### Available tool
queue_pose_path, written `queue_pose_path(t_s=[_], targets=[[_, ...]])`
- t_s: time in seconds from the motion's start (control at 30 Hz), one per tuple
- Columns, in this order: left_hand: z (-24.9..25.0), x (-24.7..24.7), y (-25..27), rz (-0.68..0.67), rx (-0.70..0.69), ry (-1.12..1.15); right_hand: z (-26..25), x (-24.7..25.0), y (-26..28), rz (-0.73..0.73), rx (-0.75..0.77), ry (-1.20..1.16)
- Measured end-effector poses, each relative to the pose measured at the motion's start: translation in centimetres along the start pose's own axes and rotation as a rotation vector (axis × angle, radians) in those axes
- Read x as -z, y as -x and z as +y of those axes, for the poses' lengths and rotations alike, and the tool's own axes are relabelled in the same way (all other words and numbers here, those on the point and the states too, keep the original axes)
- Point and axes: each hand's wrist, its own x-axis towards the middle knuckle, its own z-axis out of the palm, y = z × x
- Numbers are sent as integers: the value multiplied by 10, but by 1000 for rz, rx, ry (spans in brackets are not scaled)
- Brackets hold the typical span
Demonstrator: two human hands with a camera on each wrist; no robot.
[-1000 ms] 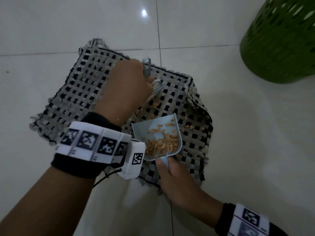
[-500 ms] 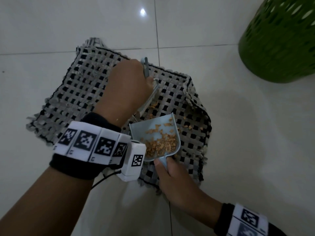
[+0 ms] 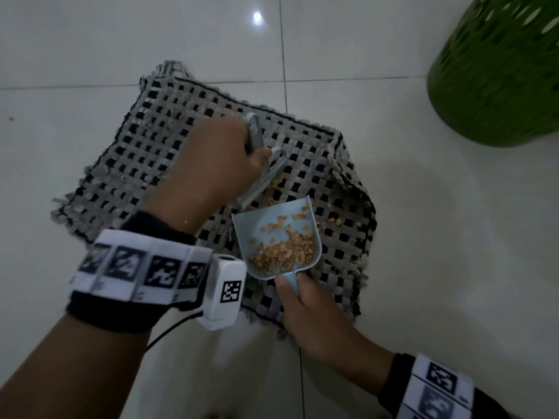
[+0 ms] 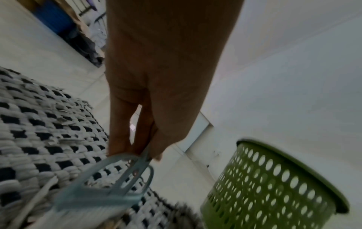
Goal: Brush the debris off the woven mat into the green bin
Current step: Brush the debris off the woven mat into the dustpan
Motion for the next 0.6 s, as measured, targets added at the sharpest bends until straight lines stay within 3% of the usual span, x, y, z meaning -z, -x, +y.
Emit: queue_pose_path(t_s=[0.1,0.2,0.27,0.43,0.6], targets=[[-4,15,15,-41,21,-44,1,-1,1,4,3,5],[-3,16,18,200,-37,21,3,-3,5,3,-19,17],[2,8,15,277,-88,48,4,-5,10,8,-36,34],[5,-16,17,44,-72,-21,2,-6,18,-1,-36,2],[-1,-8,55,-78,20,166,5,-6,18,31,-49,20]])
